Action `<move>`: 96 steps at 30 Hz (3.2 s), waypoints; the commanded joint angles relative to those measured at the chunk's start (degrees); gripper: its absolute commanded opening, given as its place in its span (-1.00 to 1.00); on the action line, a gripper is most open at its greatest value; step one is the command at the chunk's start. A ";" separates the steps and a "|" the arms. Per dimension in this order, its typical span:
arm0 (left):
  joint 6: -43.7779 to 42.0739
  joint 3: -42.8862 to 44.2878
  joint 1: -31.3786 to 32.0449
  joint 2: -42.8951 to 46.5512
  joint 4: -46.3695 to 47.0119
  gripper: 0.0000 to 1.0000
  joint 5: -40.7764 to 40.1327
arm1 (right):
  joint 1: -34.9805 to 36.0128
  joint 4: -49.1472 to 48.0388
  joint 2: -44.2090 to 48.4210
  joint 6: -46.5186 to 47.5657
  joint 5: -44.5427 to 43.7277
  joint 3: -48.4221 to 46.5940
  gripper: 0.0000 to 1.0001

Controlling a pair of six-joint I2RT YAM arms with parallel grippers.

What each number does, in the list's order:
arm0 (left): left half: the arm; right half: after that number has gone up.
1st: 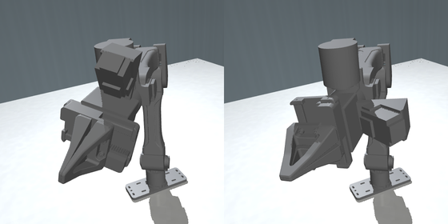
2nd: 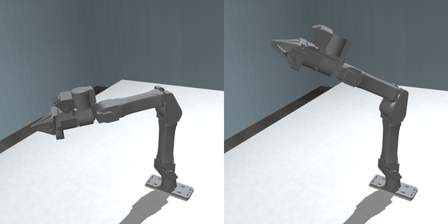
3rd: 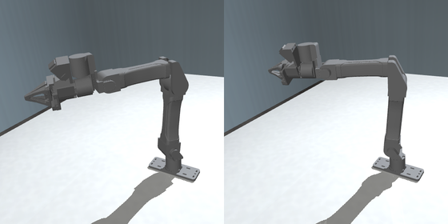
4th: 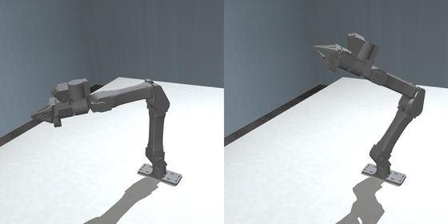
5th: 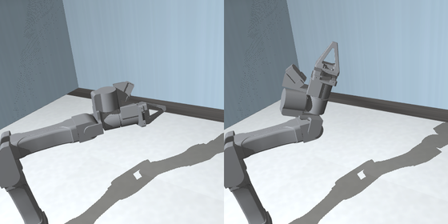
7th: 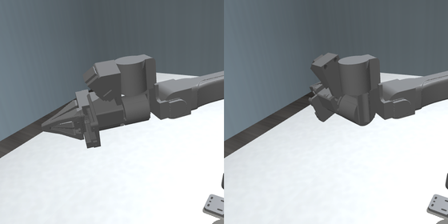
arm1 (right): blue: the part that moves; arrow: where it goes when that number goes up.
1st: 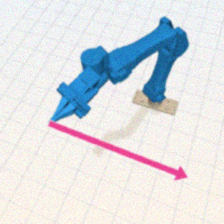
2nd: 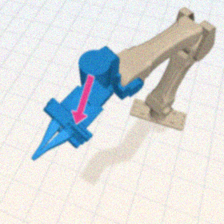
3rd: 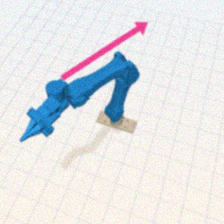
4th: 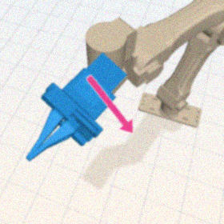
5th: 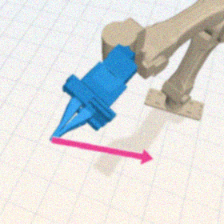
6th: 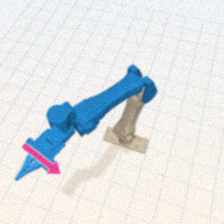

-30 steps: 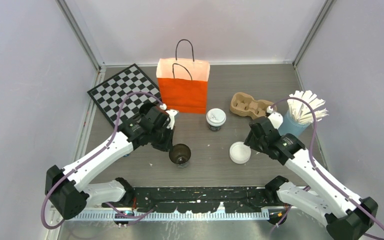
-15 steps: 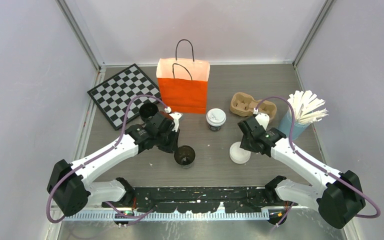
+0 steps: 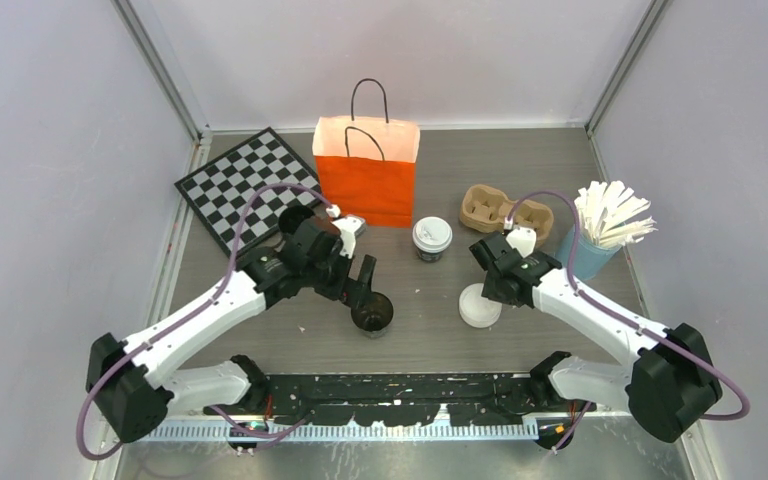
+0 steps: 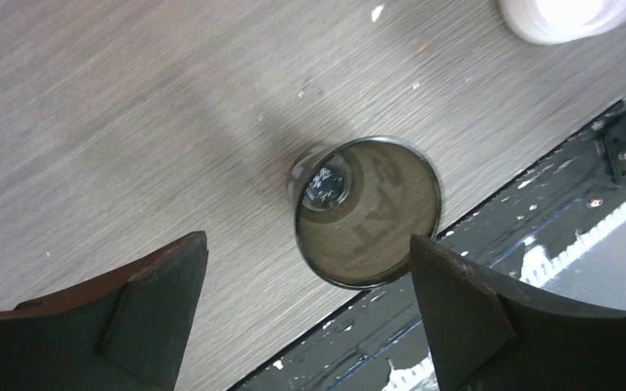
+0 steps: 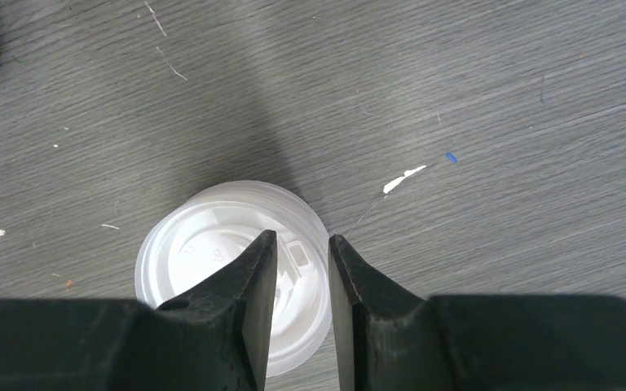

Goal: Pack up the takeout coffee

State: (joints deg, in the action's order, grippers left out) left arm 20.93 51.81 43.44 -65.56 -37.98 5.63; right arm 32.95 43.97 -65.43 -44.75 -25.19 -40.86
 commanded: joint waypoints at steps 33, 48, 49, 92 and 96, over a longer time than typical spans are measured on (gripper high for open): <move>-12.56 1.49 0.29 17.92 -2.77 0.82 8.73 | 0.25 3.30 -2.81 3.95 1.74 -6.67 -0.38; -13.97 0.66 0.24 18.23 -3.80 0.78 9.48 | -0.74 3.34 -7.29 3.64 0.62 -6.21 -0.43; -13.96 0.59 0.24 18.35 -3.80 0.78 9.49 | -0.76 3.41 -7.51 3.62 0.52 -6.27 -0.42; -14.77 0.74 0.24 17.22 -4.14 0.76 9.16 | -1.03 4.71 -6.27 5.53 1.28 -9.24 -0.99; -14.78 0.62 0.24 17.31 -4.28 0.76 9.02 | -0.96 4.63 -6.04 5.46 1.14 -9.23 -0.99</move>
State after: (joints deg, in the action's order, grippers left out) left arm 6.98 52.23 43.46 -48.49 -42.28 14.11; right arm 32.01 48.53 -73.32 -39.48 -23.59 -48.45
